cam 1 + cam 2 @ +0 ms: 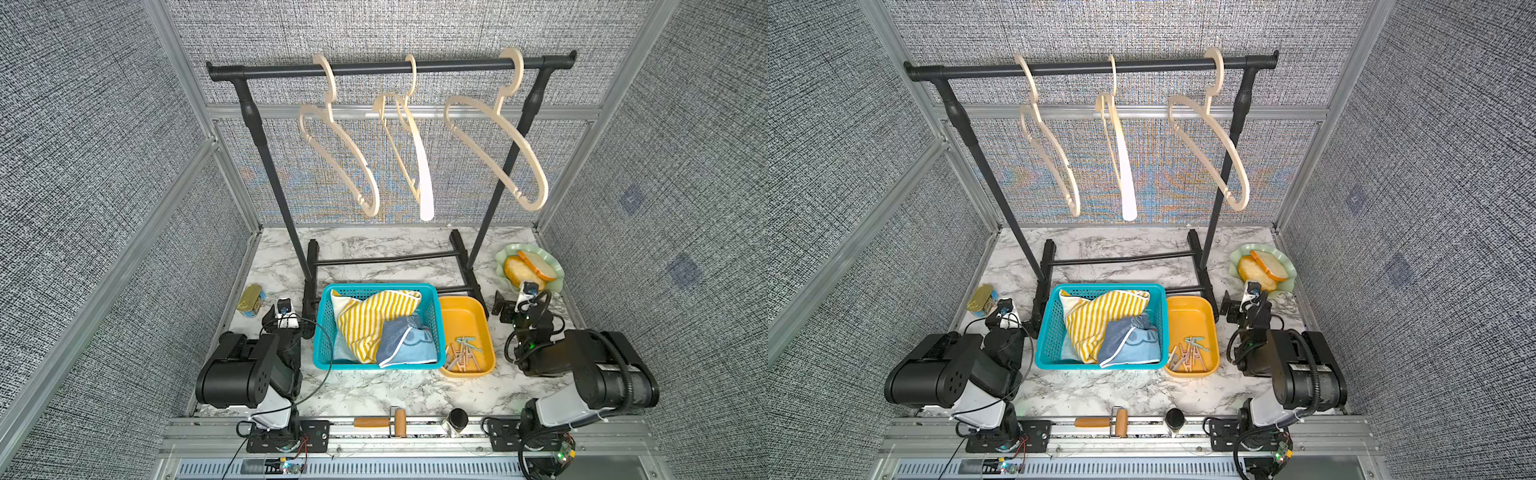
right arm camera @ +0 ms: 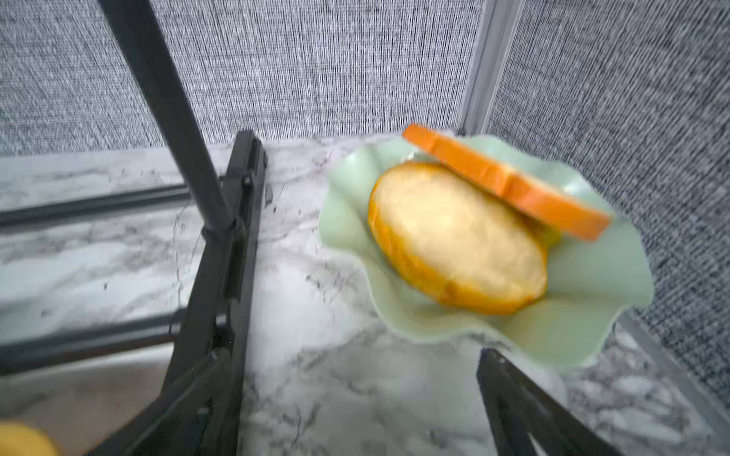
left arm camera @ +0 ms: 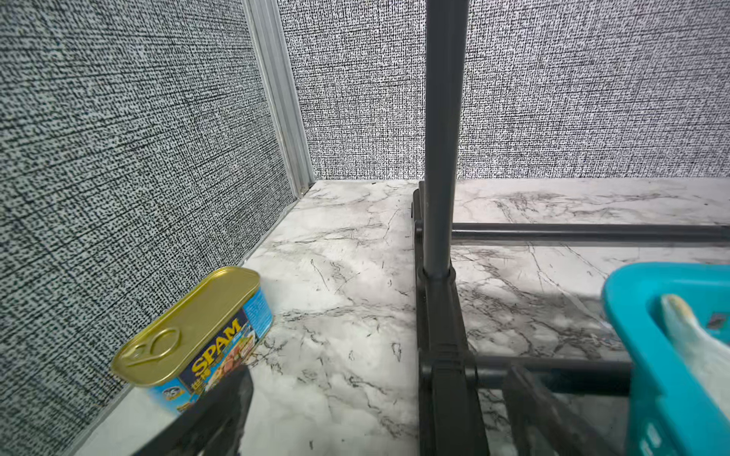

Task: Remove the clothespins securing towels to the hanger
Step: Reset both arms

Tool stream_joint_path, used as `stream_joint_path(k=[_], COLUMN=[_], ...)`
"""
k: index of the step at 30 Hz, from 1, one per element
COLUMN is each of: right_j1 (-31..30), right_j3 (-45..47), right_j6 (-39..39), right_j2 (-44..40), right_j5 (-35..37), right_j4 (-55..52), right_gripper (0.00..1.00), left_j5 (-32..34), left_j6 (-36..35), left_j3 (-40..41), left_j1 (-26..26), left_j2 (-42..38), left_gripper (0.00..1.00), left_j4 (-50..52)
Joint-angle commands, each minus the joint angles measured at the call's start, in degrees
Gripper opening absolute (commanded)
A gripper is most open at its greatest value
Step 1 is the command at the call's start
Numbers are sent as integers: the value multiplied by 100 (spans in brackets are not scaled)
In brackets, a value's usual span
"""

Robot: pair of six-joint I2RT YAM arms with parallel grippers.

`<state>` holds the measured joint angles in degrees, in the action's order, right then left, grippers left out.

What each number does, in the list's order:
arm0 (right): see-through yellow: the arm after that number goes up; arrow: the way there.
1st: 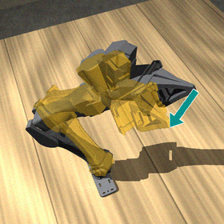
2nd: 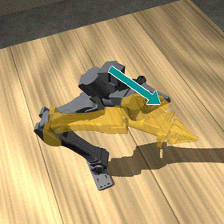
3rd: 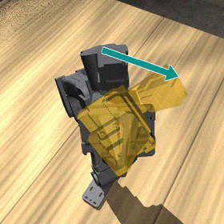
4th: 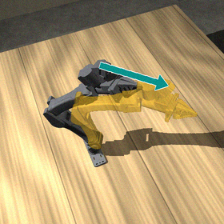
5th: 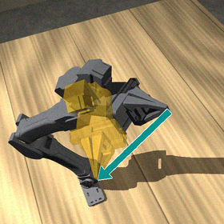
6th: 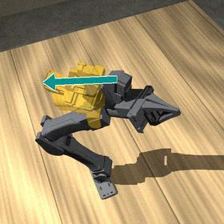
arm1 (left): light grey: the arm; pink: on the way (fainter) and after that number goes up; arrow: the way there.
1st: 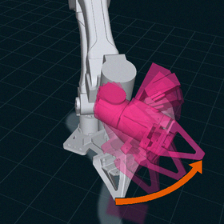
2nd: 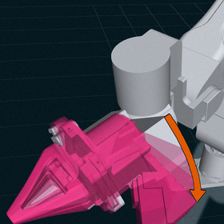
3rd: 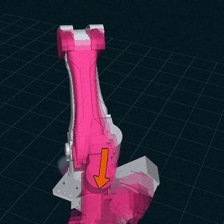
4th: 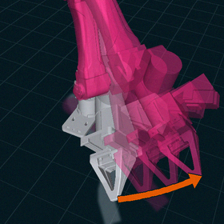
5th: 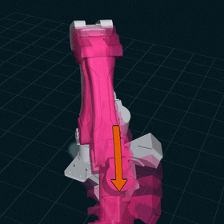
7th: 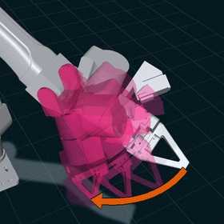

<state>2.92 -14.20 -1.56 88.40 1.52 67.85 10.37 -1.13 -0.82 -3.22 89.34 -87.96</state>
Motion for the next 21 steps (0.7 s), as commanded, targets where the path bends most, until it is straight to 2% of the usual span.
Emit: stream_joint_path(k=[1, 3, 8, 11, 21], right_j1=[-55, -56, -46, -49, -42], right_j3=[-155, -101, -283, -298, -295], right_j6=[277, 141, 210, 200, 198], right_j2=[-42, 5, 8, 9, 10], right_j5=[-560, -345, -512, -489, -492], right_j4=[-508, -322, -645, -677, -684], right_gripper=[99, 99, 99, 99, 99], left_j5=[86, 59, -78, -91, -97], left_j6=[110, 69, 16, -27, -18], left_j3=[-216, -418, -837, -780, -790], left_j1=[9, 9, 10, 8, 13], left_j2=[-210, -179, -217, -146, -159], left_gripper=[99, 100, 100, 99, 99], left_j4=[-51, 235, 1100, 847, 913])
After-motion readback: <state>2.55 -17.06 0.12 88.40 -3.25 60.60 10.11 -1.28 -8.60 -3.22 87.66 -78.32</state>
